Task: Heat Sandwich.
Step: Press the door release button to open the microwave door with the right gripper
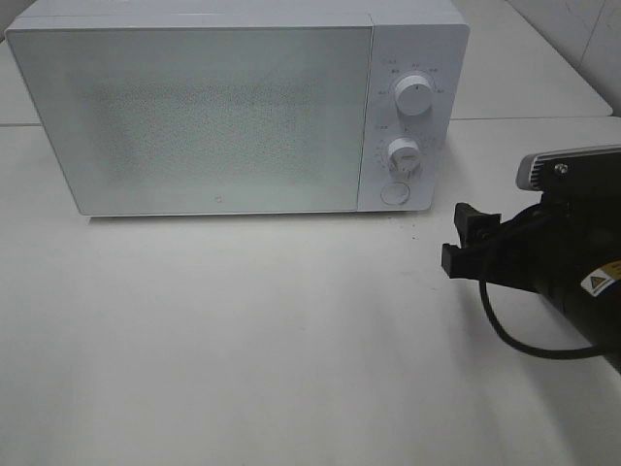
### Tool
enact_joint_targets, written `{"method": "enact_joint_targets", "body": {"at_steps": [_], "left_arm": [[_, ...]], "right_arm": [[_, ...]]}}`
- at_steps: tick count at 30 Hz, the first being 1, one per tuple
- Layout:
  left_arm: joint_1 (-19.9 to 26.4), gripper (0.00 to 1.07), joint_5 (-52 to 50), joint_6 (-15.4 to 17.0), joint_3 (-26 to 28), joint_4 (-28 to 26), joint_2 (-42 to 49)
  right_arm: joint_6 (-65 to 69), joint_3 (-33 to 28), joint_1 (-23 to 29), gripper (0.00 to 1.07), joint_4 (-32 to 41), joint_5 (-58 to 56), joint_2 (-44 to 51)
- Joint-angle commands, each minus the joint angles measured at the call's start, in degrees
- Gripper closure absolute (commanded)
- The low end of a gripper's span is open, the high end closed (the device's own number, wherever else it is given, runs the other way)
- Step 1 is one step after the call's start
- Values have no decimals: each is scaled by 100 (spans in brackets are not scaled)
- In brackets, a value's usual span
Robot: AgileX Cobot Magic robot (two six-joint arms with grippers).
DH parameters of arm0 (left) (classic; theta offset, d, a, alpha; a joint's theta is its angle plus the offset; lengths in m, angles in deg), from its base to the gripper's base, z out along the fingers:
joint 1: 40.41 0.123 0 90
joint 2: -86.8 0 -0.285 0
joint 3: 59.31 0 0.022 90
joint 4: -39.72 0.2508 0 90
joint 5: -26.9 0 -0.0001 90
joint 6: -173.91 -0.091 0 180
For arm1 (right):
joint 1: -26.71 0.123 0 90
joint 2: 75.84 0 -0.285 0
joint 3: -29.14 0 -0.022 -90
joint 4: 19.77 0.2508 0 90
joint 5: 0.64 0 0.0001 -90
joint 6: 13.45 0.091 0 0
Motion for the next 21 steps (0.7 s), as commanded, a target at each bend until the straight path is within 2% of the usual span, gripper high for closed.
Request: {"method": "enact_joint_targets", "body": {"at_steps": [1,8,19,21], "left_arm": [[-11,5,-80,-6,-17,-23,149],[-11,5,-80,-6,-17,-23,149],[-11,5,-80,-6,-17,-23,149],[-11,5,-80,-6,-17,-23,149]], "right_arm": [[269,-6,304,31,309,321,-258],[281,309,854,31,831,372,-676],[350,390,882,31,854,338,-802],[814,390,882,31,854,338,-802]]}}
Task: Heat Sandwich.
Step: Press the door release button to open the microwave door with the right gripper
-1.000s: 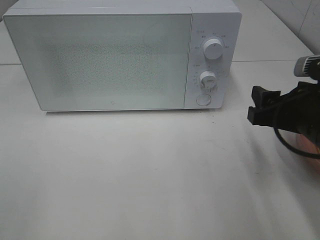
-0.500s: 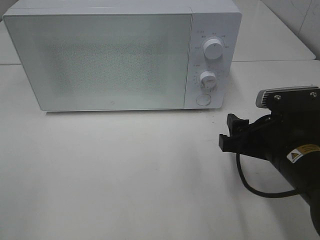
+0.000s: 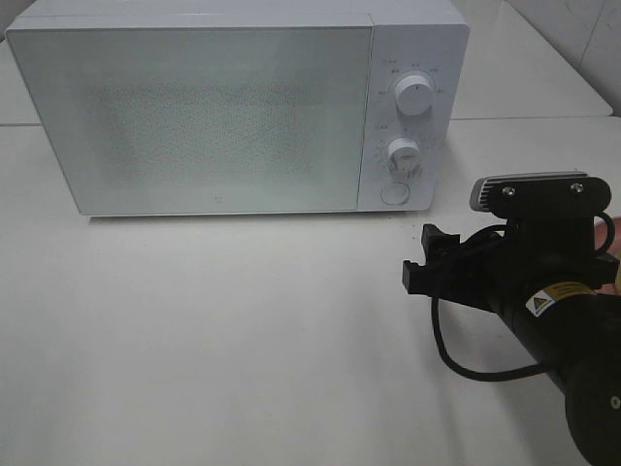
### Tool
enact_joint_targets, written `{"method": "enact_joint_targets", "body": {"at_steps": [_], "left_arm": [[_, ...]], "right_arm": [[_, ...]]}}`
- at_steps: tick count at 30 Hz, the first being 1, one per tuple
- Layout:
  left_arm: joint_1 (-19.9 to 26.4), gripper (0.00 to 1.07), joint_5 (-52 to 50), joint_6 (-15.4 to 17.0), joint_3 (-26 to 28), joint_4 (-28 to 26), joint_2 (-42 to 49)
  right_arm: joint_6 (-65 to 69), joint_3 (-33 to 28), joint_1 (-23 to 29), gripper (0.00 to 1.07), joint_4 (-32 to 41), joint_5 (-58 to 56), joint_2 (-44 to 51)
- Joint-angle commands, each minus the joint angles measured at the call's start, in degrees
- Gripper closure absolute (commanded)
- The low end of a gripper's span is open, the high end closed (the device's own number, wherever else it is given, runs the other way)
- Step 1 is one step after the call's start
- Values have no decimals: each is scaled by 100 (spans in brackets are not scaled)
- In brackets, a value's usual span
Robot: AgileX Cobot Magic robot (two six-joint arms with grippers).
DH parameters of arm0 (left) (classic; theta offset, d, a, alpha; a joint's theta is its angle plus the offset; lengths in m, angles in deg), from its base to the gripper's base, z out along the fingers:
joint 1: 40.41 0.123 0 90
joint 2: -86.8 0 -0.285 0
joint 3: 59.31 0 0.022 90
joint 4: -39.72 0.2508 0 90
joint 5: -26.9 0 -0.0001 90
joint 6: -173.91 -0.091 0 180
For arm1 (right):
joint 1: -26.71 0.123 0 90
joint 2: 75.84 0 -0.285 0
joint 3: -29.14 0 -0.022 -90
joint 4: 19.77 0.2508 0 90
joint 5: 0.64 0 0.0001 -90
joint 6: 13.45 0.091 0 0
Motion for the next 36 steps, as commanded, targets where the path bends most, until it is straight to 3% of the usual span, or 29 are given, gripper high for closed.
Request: {"method": "enact_joint_targets", "body": {"at_steps": [1,12,15,17,20,26,29,30,31,33,34,36], "left_arm": [[-11,5,-80,-6,-17,-23,149],[-11,5,-80,-6,-17,-23,149],[-11,5,-80,-6,-17,-23,149],[-11,5,-80,-6,-17,-23,149],[-11,5,-80,-6,-17,-23,149],[-11,5,-80,-6,-17,-23,149],[-11,5,-80,-6,-17,-23,149],[-11,5,-80,-6,-17,-23,149],[-11,5,-80,-6,-17,-23,149],[-11,5,-80,-6,-17,-23,149],[-11,5,-80,-6,-17,-23,149],[-11,5,-80,-6,-17,-23,149]], "right_arm": [[579,34,29,31,-23,69,11],[3936,34,29,31,-23,69,11],[5781,34,29,31,-23,69,11],[6154,34,29,31,-23,69,11],[7729,34,29,31,-23,69,11],[8583,34,29,38,-23,69,11],[8583,34,29,58,-17,63,11],[8583,34,29,72,-17,52,11],[8583,34,29,72,-17,52,11],[8577,34,29,87,-17,46,11],[8577,34,29,104,-17,0,11],[8577,34,29,107,-17,-52,11]]}}
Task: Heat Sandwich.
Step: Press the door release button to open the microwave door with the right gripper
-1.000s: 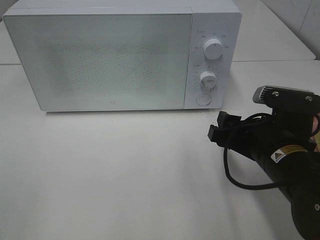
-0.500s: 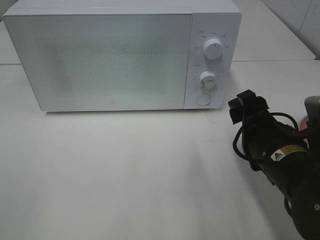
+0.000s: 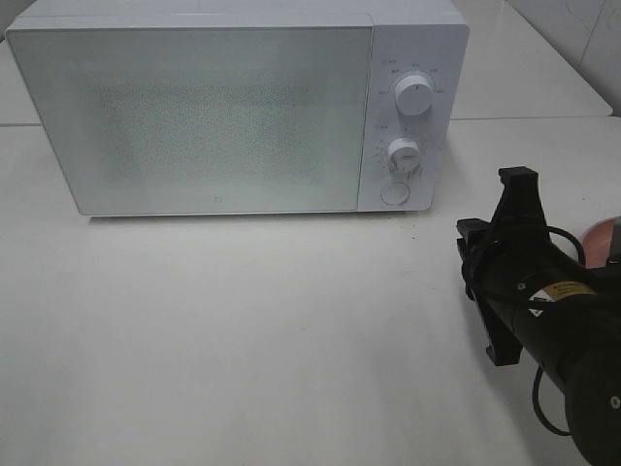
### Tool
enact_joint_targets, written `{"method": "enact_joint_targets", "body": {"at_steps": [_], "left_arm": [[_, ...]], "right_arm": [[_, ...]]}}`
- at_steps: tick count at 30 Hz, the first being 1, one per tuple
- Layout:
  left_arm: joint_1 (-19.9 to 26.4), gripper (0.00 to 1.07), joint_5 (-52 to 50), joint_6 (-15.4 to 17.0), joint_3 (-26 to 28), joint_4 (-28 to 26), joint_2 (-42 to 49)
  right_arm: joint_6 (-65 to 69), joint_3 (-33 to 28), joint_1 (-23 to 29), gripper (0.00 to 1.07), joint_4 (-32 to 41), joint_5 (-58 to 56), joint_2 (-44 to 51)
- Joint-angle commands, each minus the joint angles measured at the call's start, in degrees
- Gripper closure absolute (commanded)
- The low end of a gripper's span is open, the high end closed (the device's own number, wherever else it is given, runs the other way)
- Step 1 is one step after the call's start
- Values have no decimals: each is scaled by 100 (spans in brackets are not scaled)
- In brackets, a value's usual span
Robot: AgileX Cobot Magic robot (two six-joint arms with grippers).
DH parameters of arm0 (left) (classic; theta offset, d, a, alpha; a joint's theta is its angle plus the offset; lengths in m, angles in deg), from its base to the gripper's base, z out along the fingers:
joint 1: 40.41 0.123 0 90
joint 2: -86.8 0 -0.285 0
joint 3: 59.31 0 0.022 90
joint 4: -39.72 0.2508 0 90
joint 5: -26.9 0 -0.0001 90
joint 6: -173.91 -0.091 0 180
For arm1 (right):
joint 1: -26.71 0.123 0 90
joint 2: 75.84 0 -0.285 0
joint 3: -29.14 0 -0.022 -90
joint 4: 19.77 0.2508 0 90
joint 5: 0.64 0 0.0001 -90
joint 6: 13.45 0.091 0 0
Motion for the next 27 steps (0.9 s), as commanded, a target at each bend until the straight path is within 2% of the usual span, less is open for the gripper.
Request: {"method": "enact_joint_targets", "body": {"at_steps": [1,14,19,22,27], "left_arm": [[-11,5,-80,-6,-17,-23,149],[-11,5,-80,-6,-17,-23,149],[-11,5,-80,-6,-17,-23,149],[-11,5,-80,-6,-17,-23,149],[-11,5,-80,-6,-17,-23,149]], "right_arm": [[6,34,29,107,-17,-115,11],[34,80,11,106,-17,-281,11],[29,327,-63,107,-74,-556,-189],[286,539,-384,107,-630,-561,-527],[556,831,-659,107,-1077,-579,-848]]}}
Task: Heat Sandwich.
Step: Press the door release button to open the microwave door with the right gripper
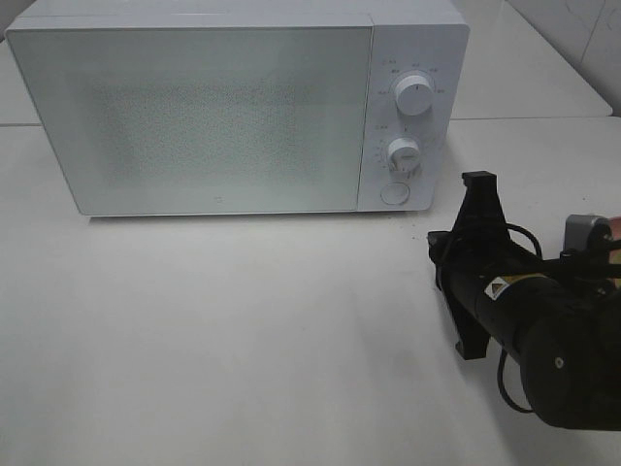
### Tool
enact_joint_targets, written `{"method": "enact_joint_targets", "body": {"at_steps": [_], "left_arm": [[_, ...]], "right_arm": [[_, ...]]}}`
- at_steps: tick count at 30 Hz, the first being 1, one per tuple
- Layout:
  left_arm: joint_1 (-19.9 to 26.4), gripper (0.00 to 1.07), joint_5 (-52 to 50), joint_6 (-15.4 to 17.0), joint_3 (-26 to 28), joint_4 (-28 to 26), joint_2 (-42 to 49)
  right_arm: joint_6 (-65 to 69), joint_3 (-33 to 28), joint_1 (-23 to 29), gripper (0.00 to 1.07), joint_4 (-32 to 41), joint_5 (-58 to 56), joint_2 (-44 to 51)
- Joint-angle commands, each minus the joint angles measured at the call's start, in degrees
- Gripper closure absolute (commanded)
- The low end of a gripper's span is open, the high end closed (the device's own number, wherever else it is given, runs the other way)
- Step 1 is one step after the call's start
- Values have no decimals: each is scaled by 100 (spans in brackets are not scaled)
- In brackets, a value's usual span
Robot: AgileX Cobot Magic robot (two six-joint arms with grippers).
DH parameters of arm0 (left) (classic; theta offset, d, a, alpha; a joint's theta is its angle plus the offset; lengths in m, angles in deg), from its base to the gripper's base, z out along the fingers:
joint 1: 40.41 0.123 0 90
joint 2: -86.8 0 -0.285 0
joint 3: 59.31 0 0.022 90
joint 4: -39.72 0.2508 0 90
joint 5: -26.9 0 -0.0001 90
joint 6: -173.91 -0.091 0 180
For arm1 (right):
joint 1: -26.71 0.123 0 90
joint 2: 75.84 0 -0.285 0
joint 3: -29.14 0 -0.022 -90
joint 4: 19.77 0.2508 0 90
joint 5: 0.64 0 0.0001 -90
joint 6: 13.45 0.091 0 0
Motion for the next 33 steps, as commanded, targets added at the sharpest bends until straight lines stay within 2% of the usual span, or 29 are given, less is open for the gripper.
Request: {"method": "enact_joint_targets", "body": {"at_steps": [1,13,33], "left_arm": [[-11,5,-80,-6,-17,-23,149],[-11,5,-80,-6,-17,-23,149],[-11,5,-80,-6,-17,-23,149]], "right_arm": [[223,281,-206,107,-424,-17,-246],[304,1324,-825,107,-762,-235,-1003],[292,2624,-1364,107,-917,-865,-1856]]}}
